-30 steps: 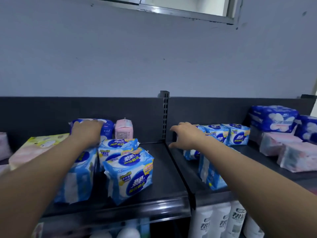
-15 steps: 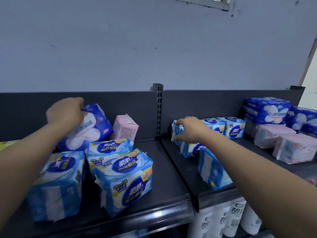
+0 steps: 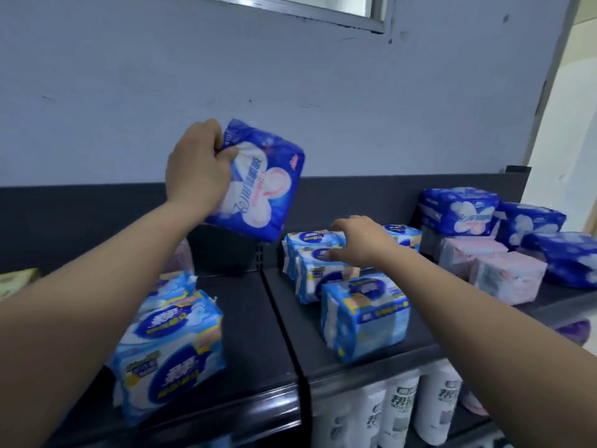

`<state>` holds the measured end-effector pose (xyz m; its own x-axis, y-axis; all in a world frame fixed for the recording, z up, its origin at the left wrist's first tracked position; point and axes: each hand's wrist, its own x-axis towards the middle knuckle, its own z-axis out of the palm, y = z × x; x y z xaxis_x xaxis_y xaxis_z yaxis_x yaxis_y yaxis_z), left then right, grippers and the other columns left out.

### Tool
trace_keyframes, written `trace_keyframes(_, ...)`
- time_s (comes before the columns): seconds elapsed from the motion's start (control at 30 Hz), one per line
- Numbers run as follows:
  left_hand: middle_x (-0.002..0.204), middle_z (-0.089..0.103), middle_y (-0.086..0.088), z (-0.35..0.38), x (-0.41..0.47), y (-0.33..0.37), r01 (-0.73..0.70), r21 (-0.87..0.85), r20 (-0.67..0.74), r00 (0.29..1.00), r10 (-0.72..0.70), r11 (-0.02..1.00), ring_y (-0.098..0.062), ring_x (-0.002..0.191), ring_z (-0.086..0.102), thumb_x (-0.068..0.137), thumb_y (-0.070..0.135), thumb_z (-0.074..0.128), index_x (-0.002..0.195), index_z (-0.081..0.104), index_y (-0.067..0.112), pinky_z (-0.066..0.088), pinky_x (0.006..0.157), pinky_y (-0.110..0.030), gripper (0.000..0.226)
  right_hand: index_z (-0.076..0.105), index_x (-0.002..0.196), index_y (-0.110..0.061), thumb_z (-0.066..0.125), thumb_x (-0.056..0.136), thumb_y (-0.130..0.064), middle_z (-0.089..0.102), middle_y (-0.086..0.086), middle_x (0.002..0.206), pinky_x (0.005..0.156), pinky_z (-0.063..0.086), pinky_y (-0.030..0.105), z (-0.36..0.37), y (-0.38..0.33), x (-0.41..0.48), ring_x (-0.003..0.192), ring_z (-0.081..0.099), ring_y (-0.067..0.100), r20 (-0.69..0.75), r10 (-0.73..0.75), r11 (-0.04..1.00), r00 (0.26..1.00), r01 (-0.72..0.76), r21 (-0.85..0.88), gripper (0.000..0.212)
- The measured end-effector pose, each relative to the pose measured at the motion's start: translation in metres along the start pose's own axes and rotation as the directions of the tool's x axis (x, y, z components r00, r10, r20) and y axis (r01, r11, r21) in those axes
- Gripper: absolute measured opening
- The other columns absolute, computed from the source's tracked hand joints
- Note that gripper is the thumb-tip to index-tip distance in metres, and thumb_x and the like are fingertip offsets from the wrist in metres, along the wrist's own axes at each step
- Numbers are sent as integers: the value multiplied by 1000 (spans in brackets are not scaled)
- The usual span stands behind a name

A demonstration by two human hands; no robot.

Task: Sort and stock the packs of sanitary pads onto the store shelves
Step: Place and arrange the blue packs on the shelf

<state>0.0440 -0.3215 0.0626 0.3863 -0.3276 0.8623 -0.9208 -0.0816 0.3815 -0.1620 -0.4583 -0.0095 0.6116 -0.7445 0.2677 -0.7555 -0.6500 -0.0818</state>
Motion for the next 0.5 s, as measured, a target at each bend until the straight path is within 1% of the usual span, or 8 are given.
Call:
trace_keyframes(0.13, 85, 46, -5, 53, -22, 63, -19, -72, 81, 996, 25, 997, -25, 77, 43, 91, 22, 59, 78, 42, 12, 33, 69, -36, 23, 50, 133, -15, 65, 85, -50, 53, 9, 128, 95, 43, 37, -13, 59, -12, 125, 45, 28, -30, 24, 1000, 999, -24, 0, 61)
trace_keyframes(0.2, 85, 47, -3, 81, -32, 97, -31, -101, 118, 992, 43, 994, -26, 76, 44, 92, 23, 59, 79, 42, 12, 33, 67, -35, 24, 39, 143, -15, 65, 85, -52, 52, 10, 135, 97, 42, 37, -22, 96, -18, 127, 46, 28, -75, 40, 997, 996, -35, 74, 73)
trace_keyframes(0.27, 85, 47, -3, 108, -42, 134, -47, -139, 149, 986, 67, 989, -25, 75, 45, 93, 23, 58, 79, 42, 11, 34, 66, -36, 24, 21, 152, -19, 69, 81, -51, 51, 7, 139, 99, 43, 37, -34, 135, -24, 129, 47, 25, -128, 46, 970, 991, -13, 244, 91)
trace_keyframes(0.33, 84, 47, -4, 130, -48, 165, -54, -174, 167, 982, 84, 983, -25, 75, 46, 93, 22, 58, 79, 42, 12, 35, 66, -37, 24, 12, 154, -27, 76, 78, -39, 53, 1, 136, 100, 44, 36, -44, 171, -32, 124, 51, 21, -146, 2, 916, 989, 57, 398, 100)
trace_keyframes(0.37, 84, 47, -4, 142, -51, 180, -57, -187, 172, 981, 90, 981, -24, 76, 46, 93, 22, 59, 79, 42, 12, 34, 66, -36, 24, 10, 154, -31, 76, 78, -31, 54, -5, 132, 99, 44, 34, -47, 190, -36, 121, 54, 19, -124, -15, 879, 992, 72, 472, 100)
trace_keyframes(0.43, 83, 47, -3, 166, -54, 209, -60, -207, 186, 978, 99, 977, -24, 76, 46, 92, 21, 60, 79, 43, 12, 32, 66, -33, 23, 7, 154, -36, 73, 77, -20, 53, -11, 126, 98, 47, 33, -53, 226, -44, 117, 57, 18, -52, -2, 750, 999, 36, 661, 103)
trace_keyframes(0.47, 82, 47, -3, 176, -56, 220, -61, -211, 197, 975, 103, 975, -24, 76, 46, 92, 22, 60, 79, 43, 12, 32, 66, -34, 24, 8, 153, -39, 70, 75, -20, 52, -10, 128, 97, 49, 34, -55, 240, -47, 116, 58, 17, -37, 25, 693, 999, 9, 721, 102)
trace_keyframes(0.5, 82, 47, -2, 188, -57, 234, -60, -216, 210, 972, 107, 974, -24, 76, 46, 92, 22, 60, 79, 43, 12, 34, 66, -35, 23, 12, 153, -40, 68, 76, -20, 50, -8, 132, 95, 50, 34, -59, 256, -50, 114, 59, 17, -34, 63, 672, 997, -17, 740, 97)
